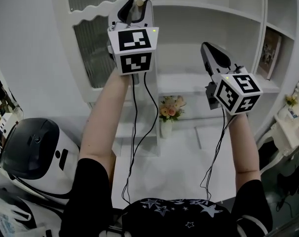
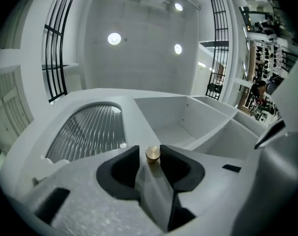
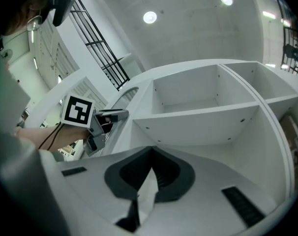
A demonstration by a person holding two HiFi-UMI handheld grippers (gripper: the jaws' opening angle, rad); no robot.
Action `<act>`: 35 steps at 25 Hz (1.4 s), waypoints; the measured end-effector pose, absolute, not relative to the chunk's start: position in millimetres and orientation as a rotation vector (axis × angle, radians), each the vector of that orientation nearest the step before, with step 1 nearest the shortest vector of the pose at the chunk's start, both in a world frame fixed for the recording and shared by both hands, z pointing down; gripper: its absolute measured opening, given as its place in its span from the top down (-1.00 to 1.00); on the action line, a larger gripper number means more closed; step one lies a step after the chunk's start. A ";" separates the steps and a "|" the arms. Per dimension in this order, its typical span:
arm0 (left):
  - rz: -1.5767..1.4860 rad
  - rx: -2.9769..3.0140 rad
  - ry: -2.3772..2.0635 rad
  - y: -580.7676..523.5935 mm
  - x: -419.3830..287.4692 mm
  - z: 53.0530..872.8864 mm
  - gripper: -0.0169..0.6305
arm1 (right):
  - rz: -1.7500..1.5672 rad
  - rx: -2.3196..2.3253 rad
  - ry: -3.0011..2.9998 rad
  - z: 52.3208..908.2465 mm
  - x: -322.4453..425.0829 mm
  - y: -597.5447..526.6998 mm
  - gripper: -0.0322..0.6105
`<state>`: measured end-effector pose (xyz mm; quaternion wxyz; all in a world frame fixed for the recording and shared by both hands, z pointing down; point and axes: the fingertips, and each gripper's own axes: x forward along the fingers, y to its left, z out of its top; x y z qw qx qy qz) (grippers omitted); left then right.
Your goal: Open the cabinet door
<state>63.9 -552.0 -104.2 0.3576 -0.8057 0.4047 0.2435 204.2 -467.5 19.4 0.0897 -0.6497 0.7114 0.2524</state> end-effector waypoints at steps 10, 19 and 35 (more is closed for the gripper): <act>0.662 -2.215 1.078 -546.9 70.3 -104.6 0.66 | 0.682 -1.817 2.199 32.4 219.8 -442.3 0.88; 0.659 -2.284 1.064 -514.5 44.1 -103.2 0.66 | 0.701 -1.625 2.260 23.2 204.2 -425.6 0.88; 0.700 -2.388 0.886 -476.3 8.7 -99.5 0.71 | 0.743 -1.671 2.278 33.9 136.0 -405.3 0.88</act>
